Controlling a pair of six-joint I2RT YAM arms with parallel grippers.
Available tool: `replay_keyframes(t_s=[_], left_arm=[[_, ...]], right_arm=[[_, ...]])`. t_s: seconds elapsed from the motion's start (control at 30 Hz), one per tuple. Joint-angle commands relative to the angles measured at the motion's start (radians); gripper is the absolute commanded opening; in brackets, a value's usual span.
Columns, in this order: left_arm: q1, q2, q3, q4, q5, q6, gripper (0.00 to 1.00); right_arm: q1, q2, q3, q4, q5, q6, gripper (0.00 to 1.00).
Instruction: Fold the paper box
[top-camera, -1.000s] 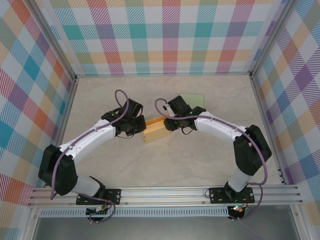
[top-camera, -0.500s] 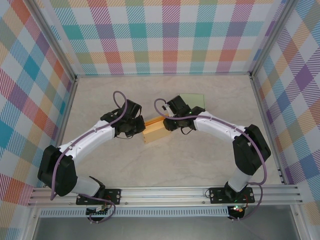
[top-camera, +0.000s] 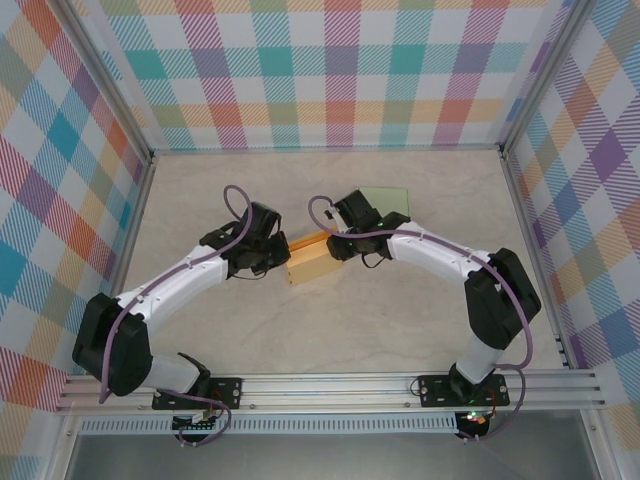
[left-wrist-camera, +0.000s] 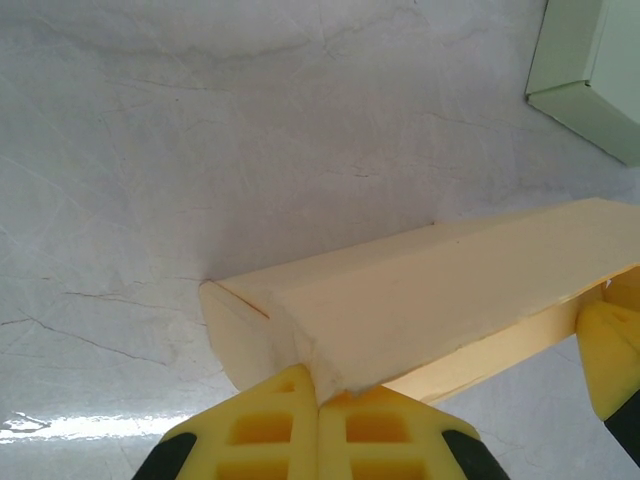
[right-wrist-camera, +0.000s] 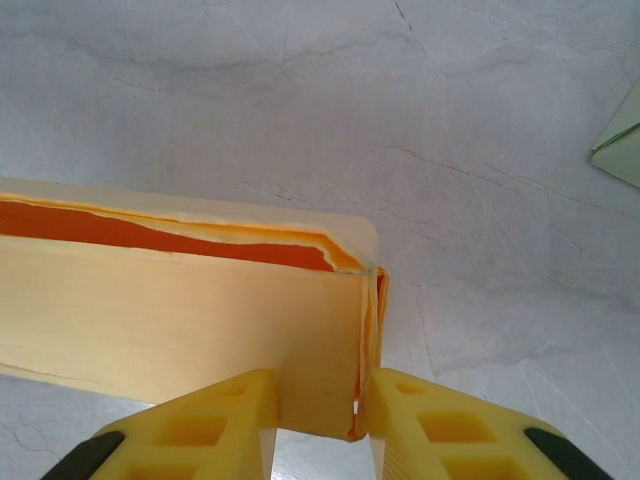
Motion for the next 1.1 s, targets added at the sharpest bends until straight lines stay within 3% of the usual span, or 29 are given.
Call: replay_keyframes(t_s=[0.0,0.47,0.87,1.07], left_arm=[[-0.026,0.004,-0.036,0.008,0.05,-0.01,0.0],[-0.056,-0.051,0.033,-0.18,-0.078,0.103,0.0],[-0.056,-0.026,0.092,-0.175,-0.123,0.144,0.0],[-0.052,0.045,0.154,-0.209,-0.138,0.216,0.0]], right_arm=[[0.005,0.085,-0.044,-0.154,0.019,0.017,0.31],[0.006,0.053,-0.042,-0.139,-0.007,0.035,0.31],[0.004,-0.037,-0.027,-0.139,-0.032,0.05,0.63],[-0.003,-0.052,-0.009,-0.144,-0.026,0.051,0.68]])
